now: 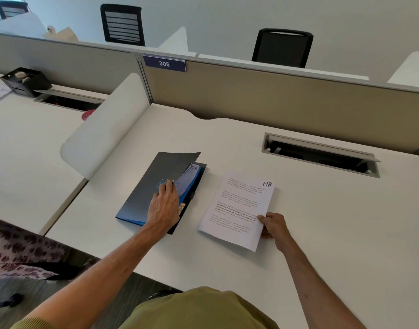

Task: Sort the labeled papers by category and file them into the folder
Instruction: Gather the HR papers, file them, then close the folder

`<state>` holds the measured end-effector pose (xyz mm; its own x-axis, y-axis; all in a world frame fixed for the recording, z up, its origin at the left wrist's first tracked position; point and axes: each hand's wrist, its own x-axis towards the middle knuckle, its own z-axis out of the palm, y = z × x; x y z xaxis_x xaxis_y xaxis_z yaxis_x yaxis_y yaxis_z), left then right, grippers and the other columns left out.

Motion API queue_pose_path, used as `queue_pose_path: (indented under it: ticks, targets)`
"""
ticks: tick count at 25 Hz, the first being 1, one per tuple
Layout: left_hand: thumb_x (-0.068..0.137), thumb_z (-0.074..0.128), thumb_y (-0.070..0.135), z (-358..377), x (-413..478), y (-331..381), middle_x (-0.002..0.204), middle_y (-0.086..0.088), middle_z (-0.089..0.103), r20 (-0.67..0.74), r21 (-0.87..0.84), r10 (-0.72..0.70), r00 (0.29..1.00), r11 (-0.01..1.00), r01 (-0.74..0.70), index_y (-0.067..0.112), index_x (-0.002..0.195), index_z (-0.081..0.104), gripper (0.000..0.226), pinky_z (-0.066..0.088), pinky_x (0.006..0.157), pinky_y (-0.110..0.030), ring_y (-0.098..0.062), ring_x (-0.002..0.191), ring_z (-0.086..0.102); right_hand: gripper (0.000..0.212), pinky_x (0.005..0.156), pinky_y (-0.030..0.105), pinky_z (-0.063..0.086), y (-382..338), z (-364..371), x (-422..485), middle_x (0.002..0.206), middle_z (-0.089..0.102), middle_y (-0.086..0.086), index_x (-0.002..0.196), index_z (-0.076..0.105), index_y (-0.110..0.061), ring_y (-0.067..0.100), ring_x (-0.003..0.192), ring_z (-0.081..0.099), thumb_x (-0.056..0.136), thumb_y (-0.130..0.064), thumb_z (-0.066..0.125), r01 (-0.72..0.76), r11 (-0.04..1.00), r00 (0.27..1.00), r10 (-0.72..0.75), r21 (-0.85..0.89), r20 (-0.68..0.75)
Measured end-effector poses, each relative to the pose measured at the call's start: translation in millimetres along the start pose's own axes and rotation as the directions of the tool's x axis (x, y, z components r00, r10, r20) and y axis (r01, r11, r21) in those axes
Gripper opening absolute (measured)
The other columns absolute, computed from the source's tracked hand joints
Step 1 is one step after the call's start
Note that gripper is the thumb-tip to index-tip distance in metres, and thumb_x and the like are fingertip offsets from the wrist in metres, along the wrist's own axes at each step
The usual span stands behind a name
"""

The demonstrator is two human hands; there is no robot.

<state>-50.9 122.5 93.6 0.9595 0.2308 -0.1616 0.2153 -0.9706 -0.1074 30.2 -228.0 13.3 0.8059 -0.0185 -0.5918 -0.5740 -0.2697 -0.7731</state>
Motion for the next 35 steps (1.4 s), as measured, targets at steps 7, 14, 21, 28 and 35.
queue_pose_path:
  ticks: [7, 14, 21, 28, 35]
  targets:
    - [0.088, 0.083, 0.027, 6.0, -4.7, -5.5, 0.159, -0.019, 0.034, 0.003, 0.04, -0.017, 1.0, 0.999, 0.017, -0.002, 0.16, 0.029, 0.095, 0.057, 0.098, -0.039, -0.031, 0.133, 0.047, 0.009, 0.078, 0.057, 0.064, 1.1, -1.7, -3.7, 0.092, 0.081, 0.012, 0.097, 0.076, -0.011, 0.037, 0.086, 0.078, 0.098, -0.01, 0.067, -0.001, 1.0, 1.0, 0.001, 0.021, 0.005]
    - [0.086, 0.083, 0.003, 1.6, -11.5, -6.8, 0.165, -0.02, 0.028, 0.068, -0.018, 0.128, 0.989, 0.992, -0.127, 0.016, 0.162, 0.027, 0.096, 0.066, 0.088, -0.045, -0.037, 0.134, 0.054, 0.009, 0.073, 0.052, 0.066, 0.3, -3.5, -4.7, 0.094, 0.081, 0.011, 0.1, 0.076, -0.01, 0.034, 0.085, 0.078, 0.099, -0.01, 0.066, 0.005, 0.999, 1.0, -0.006, 0.033, 0.016]
    - [0.104, 0.065, 0.016, 0.7, -8.5, -10.4, 0.169, -0.018, 0.03, 0.049, -0.013, 0.076, 0.996, 0.997, -0.076, 0.005, 0.161, 0.035, 0.065, 0.06, 0.103, -0.044, -0.032, 0.145, 0.049, 0.012, 0.056, 0.034, 0.059, -18.9, -6.6, -12.4, 0.093, 0.08, 0.009, 0.103, 0.076, -0.011, 0.029, 0.073, 0.074, 0.099, -0.008, 0.065, 0.047, 0.997, 0.999, -0.048, 0.066, 0.014]
    - [0.096, 0.075, 0.018, 2.6, -8.4, -16.4, 0.168, -0.015, 0.036, -0.019, 0.047, 0.046, 0.999, 0.998, -0.045, 0.007, 0.162, 0.033, 0.078, 0.045, 0.119, -0.048, -0.032, 0.142, 0.053, 0.008, 0.047, 0.026, 0.019, -58.3, -19.0, -14.2, 0.072, 0.069, 0.007, 0.091, 0.078, -0.004, 0.017, 0.051, 0.033, 0.09, -0.006, 0.071, 0.087, 0.985, 0.994, -0.096, 0.147, 0.055]
    - [0.096, 0.067, 0.005, -11.9, -7.6, -12.6, 0.171, -0.006, 0.029, 0.058, -0.151, 0.019, 0.998, 0.989, -0.01, 0.013, 0.163, 0.029, 0.077, 0.065, 0.081, -0.04, -0.029, 0.104, 0.071, 0.019, 0.052, 0.03, 0.024, -79.0, 9.1, -23.4, 0.088, 0.076, 0.013, 0.097, 0.079, 0.002, 0.02, 0.062, 0.04, 0.088, -0.013, 0.072, 0.096, 0.995, 0.94, -0.086, -0.015, 0.332]
